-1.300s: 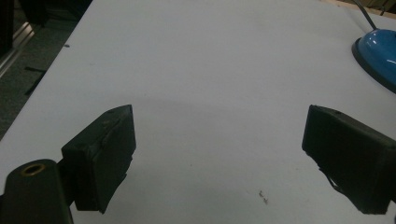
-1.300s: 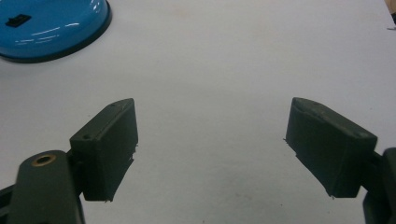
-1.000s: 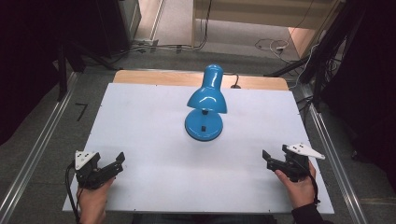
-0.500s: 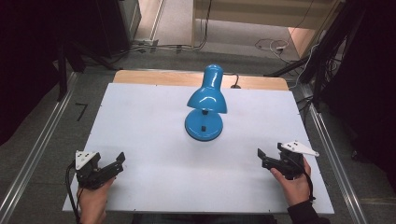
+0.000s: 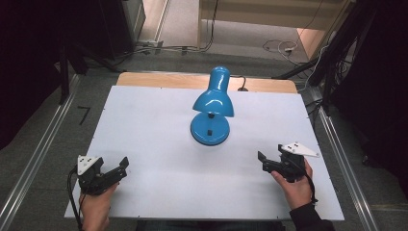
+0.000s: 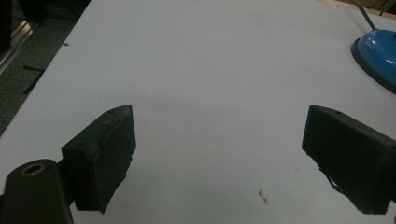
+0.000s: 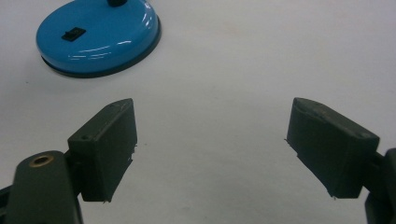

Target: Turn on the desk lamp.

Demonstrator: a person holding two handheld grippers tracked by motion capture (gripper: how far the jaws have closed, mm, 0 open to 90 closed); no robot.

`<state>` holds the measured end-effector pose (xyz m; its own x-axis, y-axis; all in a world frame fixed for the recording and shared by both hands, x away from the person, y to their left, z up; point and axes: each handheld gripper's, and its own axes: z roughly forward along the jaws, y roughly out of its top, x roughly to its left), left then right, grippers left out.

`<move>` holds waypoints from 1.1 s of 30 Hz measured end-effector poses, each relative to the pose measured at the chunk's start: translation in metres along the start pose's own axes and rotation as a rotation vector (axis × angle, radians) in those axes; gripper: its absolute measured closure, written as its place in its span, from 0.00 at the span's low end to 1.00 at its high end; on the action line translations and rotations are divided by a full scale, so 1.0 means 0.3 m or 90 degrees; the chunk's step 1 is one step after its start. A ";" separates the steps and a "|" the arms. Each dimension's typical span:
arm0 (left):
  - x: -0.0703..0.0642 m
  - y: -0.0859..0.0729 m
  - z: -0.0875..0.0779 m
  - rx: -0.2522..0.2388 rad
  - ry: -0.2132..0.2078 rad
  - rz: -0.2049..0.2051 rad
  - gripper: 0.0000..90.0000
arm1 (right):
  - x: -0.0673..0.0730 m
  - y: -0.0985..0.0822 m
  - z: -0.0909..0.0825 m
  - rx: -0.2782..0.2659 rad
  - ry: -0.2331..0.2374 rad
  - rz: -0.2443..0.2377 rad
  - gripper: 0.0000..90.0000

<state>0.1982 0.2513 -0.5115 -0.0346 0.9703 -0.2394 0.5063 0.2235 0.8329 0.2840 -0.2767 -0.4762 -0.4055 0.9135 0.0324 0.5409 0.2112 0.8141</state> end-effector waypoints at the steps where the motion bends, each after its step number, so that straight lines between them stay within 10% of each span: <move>1: 0.000 0.000 0.000 0.001 0.000 0.000 0.11 | 0.003 0.002 0.003 -0.001 0.000 -0.002 0.16; 33: 0.001 0.000 -0.001 -0.002 -0.001 -0.002 0.11 | 0.092 0.041 0.054 -0.004 0.037 -0.020 0.16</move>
<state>0.1981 0.2517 -0.5113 -0.0344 0.9694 -0.2431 0.5033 0.2270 0.8338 0.2914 -0.2432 -0.4747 -0.4642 0.8848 0.0404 0.5232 0.2371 0.8186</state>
